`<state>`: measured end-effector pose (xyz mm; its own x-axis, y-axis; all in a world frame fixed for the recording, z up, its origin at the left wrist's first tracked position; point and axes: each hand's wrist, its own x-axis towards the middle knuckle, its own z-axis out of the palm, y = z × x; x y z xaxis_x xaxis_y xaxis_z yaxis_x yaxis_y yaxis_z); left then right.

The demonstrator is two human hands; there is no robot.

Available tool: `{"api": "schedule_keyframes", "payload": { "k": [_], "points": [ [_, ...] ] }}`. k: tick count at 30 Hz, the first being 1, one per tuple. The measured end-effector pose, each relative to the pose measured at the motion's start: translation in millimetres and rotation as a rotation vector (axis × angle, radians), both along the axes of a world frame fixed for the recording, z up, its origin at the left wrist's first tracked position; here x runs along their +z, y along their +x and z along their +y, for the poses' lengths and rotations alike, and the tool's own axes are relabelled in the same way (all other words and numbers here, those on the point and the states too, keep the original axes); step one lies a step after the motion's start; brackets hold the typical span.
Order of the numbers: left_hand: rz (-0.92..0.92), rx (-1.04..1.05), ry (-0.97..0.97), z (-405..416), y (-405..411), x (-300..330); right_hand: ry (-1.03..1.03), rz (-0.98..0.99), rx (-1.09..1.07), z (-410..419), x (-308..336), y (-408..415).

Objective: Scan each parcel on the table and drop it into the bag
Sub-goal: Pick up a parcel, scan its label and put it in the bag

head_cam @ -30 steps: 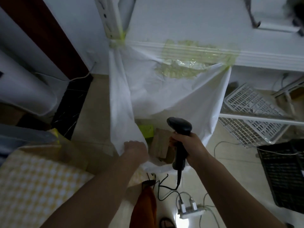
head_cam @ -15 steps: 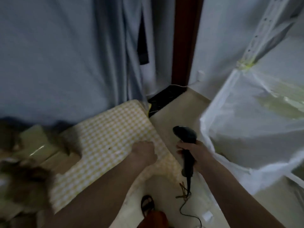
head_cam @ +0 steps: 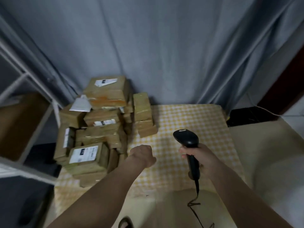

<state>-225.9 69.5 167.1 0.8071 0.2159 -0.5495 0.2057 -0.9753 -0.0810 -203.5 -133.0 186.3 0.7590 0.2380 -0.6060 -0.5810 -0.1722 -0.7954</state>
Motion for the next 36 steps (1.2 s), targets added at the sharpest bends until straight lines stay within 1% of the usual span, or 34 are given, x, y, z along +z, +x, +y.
{"api": "schedule_keyframes", "payload": {
  "k": [3,6,10,13,17,22,24,28,31,34,36],
  "points": [
    [-0.003,0.085,-0.003,66.2,-18.7,-1.0,-0.005,0.001,0.072,67.6,3.3,-2.4],
    [-0.010,0.164,-0.056,128.8,-36.1,-4.1,-0.002,0.042,0.126,135.2,0.0,-10.3],
    [-0.035,0.206,-0.079,204.0,-53.6,-12.1,-0.035,0.083,0.175,212.8,-16.0,-20.6],
    [-0.021,0.270,-0.122,252.2,-66.6,-24.0,-0.094,0.092,0.205,255.0,-28.3,-28.5],
    [-0.075,0.367,-0.205,305.2,-80.8,-42.8,-0.143,0.118,0.235,294.4,-37.7,-38.1],
    [-0.135,0.580,-0.268,344.5,-90.1,-64.8,-0.178,0.133,0.269,328.2,-46.5,-39.1],
    [-0.164,0.687,-0.338,354.2,-93.0,-73.9,-0.185,0.130,0.280,339.9,-51.7,-37.5],
    [-0.121,0.976,-0.463,364.1,-96.8,-86.0,-0.179,0.121,0.303,363.3,-63.8,-32.5],
    [-0.174,1.181,-0.642,366.9,-98.5,-95.6,-0.151,0.153,0.308,380.0,-70.7,-28.2],
    [-0.252,1.291,-0.771,366.5,-100.6,-102.6,-0.152,0.205,0.319,393.0,-78.6,-25.5],
    [-0.306,1.319,-0.807,366.2,-103.0,-105.7,-0.160,0.217,0.335,397.7,-80.8,-25.0]
  ]
}}
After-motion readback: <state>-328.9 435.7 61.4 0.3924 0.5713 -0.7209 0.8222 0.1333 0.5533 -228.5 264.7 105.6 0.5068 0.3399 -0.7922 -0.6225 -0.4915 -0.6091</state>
